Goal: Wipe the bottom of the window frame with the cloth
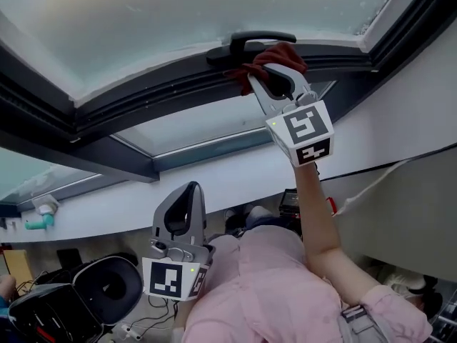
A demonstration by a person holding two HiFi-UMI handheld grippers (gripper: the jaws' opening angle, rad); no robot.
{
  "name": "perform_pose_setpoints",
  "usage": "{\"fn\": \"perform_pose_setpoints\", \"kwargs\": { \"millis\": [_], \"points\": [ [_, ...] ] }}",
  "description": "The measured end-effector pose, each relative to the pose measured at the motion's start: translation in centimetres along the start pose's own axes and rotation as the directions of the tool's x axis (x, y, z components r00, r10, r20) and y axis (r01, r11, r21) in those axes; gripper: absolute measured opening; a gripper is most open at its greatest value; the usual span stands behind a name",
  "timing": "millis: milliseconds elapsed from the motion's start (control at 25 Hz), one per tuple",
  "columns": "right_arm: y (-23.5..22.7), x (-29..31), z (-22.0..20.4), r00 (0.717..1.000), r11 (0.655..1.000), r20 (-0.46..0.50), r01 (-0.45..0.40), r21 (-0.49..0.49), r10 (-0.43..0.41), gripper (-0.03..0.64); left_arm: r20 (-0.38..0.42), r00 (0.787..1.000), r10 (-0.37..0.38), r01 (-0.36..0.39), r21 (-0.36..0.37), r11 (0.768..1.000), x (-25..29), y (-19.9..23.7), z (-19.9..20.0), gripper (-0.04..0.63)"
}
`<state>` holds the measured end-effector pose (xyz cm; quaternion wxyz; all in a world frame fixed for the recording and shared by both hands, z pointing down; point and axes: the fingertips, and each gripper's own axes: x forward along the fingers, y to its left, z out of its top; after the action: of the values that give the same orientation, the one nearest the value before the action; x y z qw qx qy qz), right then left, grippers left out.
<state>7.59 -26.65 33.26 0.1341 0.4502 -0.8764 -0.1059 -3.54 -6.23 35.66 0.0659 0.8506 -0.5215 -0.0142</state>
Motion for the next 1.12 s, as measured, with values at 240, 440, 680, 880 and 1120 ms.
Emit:
{"fn": "perform_pose_setpoints", "kwargs": {
  "millis": [240, 440, 680, 880, 1120],
  "points": [
    [-0.1, -0.3, -0.4, 1.000, 1.000, -0.007, -0.011, -0.007, 0.011, 0.067, -0.002, 1.000, 0.000, 0.000, -0.003, 1.000, -0.7, 0.3, -0.3, -0.003],
    [-1.0, -0.6, -0.8, 1.000, 1.000, -0.013, 0.015, 0.001, -0.015, 0.067, -0.007, 1.000, -0.007, 0.007, -0.006, 1.000, -0.9, 0.6, -0.5, -0.003],
    [-2.2, -1.0, -1.4, 0.998, 0.999, -0.030, 0.051, 0.008, -0.051, 0.067, -0.006, 1.000, -0.004, 0.004, -0.011, 1.000, -1.3, 0.9, -0.7, -0.003],
    [-3.0, -1.4, -1.7, 0.997, 0.997, -0.032, 0.068, 0.018, -0.068, 0.067, -0.003, 1.000, 0.004, -0.005, -0.014, 1.000, -1.5, 1.1, -0.7, -0.003],
    [-4.1, -1.8, -2.1, 0.996, 0.996, -0.027, 0.088, 0.028, -0.087, 0.067, -0.001, 1.000, 0.016, -0.016, -0.009, 1.000, -1.3, 1.3, -0.6, -0.003]
  ]
}}
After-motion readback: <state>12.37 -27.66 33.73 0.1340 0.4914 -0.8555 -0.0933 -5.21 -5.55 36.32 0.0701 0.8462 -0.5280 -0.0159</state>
